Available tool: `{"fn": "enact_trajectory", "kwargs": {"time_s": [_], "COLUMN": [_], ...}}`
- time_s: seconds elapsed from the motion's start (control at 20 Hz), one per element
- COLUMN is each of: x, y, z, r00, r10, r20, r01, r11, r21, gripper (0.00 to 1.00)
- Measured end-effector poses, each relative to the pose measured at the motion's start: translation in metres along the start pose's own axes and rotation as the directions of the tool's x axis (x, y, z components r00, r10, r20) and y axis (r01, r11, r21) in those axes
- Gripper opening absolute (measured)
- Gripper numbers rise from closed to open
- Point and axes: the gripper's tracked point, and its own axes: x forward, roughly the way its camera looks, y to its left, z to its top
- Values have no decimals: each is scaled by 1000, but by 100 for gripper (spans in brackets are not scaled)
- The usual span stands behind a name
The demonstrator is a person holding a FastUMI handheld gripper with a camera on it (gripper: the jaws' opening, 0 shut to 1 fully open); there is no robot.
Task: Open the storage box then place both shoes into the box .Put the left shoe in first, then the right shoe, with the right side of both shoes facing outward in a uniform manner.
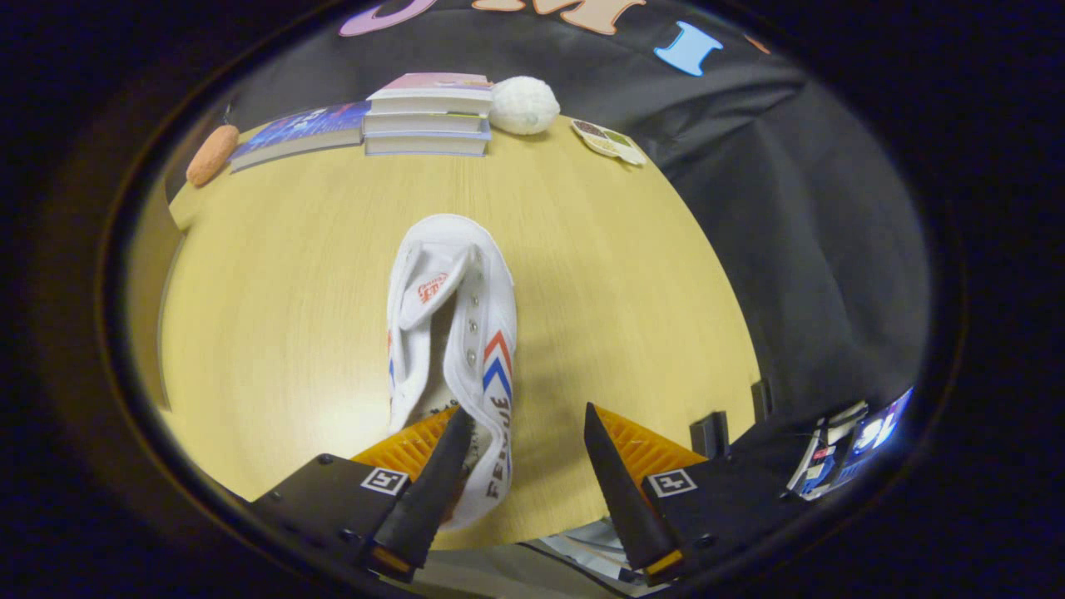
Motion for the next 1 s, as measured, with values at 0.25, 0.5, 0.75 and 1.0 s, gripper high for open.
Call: {"fn": "enact_trajectory", "kwargs": {"time_s": [0.25, 0.5, 0.75, 1.0], "x": [21, 34, 34, 15], "y": [-9, -6, 2, 17], "z": [24, 26, 22, 27], "r00": [995, 991, 992, 989], "r10": [-9, 0, 8, -27], "r20": [104, 131, 130, 142], "r01": [10, 1, -11, 28], "r11": [1000, 1000, 1000, 1000], "r21": [-12, -7, 22, -5], "gripper": [78, 67, 59, 3]}}
